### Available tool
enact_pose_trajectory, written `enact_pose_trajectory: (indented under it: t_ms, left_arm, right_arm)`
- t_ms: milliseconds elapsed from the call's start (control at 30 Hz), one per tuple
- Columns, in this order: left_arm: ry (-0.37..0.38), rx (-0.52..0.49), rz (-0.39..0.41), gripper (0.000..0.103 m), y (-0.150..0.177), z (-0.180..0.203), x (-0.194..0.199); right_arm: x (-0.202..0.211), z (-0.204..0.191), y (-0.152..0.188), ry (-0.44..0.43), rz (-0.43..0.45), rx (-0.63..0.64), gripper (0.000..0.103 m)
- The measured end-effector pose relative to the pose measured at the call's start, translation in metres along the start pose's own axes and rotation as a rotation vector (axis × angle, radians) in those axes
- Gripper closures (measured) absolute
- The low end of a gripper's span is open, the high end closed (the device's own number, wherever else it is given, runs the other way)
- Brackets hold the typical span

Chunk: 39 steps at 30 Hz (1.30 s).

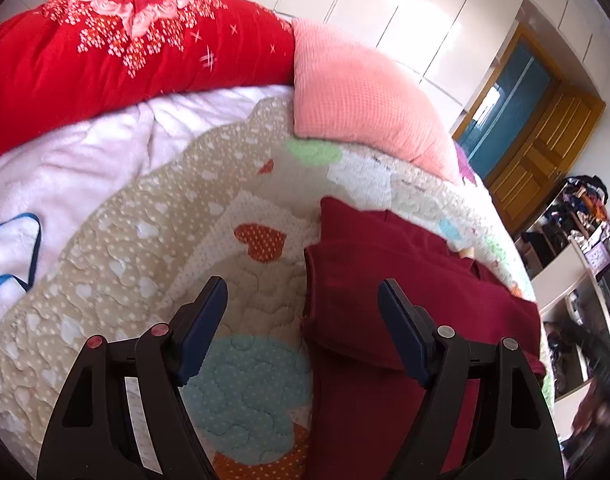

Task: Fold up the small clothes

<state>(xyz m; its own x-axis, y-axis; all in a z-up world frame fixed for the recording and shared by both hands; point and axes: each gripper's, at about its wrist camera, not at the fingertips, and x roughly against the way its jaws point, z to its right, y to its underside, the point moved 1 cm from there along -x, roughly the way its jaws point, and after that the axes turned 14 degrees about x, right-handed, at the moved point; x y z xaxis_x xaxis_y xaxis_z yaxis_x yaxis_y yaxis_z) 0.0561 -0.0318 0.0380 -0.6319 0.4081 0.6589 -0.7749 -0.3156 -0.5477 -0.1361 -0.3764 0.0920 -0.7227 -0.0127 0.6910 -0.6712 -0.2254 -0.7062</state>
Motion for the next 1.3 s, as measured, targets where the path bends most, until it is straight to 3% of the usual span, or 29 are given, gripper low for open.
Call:
enact_pose_trajectory:
  t_ms: [133, 200, 233, 300, 367, 500, 533, 600, 633, 667, 733, 800, 833, 900, 1000, 1133, 1200, 1267, 1300]
  left_arm:
    - [-0.019, -0.036, -0.02, 0.025, 0.01, 0.007, -0.009]
    - [-0.027, -0.063, -0.018, 0.025, 0.014, 0.012, -0.011]
    - [-0.033, -0.08, -0.015, 0.025, 0.016, 0.014, -0.011]
    - [-0.043, -0.096, -0.013, 0.025, 0.017, 0.015, -0.012]
    - [-0.042, -0.094, -0.013, 0.025, 0.017, 0.015, -0.013]
    - [-0.04, -0.078, -0.026, 0.025, 0.016, 0.013, -0.016]
    - [-0.04, -0.076, -0.025, 0.025, 0.016, 0.012, -0.015]
    - [-0.038, -0.069, -0.013, 0.025, 0.015, 0.012, -0.013]
    - [-0.038, -0.066, -0.008, 0.025, 0.015, 0.012, -0.012]
    - [-0.037, -0.062, -0.002, 0.025, 0.014, 0.011, -0.011]
    - [-0.035, -0.055, -0.001, 0.025, 0.013, 0.01, -0.01]
    - [-0.038, -0.05, -0.005, 0.025, 0.012, 0.009, -0.011]
    - [-0.038, -0.05, -0.007, 0.025, 0.013, 0.009, -0.011]
    - [-0.038, -0.053, -0.007, 0.025, 0.013, 0.009, -0.009]
    - [-0.028, -0.057, 0.009, 0.025, 0.012, 0.01, -0.006]
    - [-0.031, -0.053, -0.01, 0.025, 0.013, 0.01, -0.009]
    - [-0.035, -0.053, -0.012, 0.025, 0.013, 0.01, -0.01]
    - [-0.035, -0.051, -0.003, 0.025, 0.013, 0.01, -0.009]
    - [-0.034, -0.049, -0.002, 0.025, 0.013, 0.01, -0.009]
  right_arm:
    - [-0.008, -0.004, 0.036, 0.039, -0.055, 0.068, 0.056]
    - [-0.012, -0.007, 0.041, 0.12, -0.063, 0.117, 0.074]
    - [-0.012, -0.004, 0.043, 0.141, -0.069, 0.113, 0.092]
    - [0.003, 0.008, 0.046, 0.195, -0.04, 0.063, 0.103]
    - [0.02, 0.026, 0.054, 0.266, -0.022, -0.005, 0.103]
    - [0.018, 0.043, 0.077, 0.132, -0.081, -0.117, 0.103]
    - [0.023, 0.041, 0.075, 0.095, -0.046, -0.126, 0.103]
    - [0.031, 0.033, 0.067, 0.054, 0.022, -0.116, 0.091]
    - [0.031, 0.028, 0.064, 0.047, 0.032, -0.106, 0.066]
    - [0.028, 0.022, 0.061, 0.047, 0.038, -0.093, 0.05]
    - [0.013, 0.009, 0.054, 0.05, 0.004, -0.034, 0.051]
    - [-0.006, 0.001, 0.051, 0.095, -0.071, 0.026, 0.075]
    - [-0.01, 0.001, 0.051, 0.122, -0.08, 0.029, 0.092]
    - [0.004, 0.011, 0.052, 0.118, -0.03, -0.034, 0.095]
    - [0.025, 0.017, 0.061, 0.188, 0.003, -0.036, 0.095]
    - [0.009, 0.015, 0.094, 0.152, -0.135, 0.005, 0.096]
    - [0.019, 0.022, 0.095, 0.102, -0.111, -0.047, 0.088]
    - [0.038, 0.04, 0.088, 0.056, -0.005, -0.175, 0.053]
    - [0.044, 0.046, 0.085, 0.05, 0.04, -0.215, 0.046]
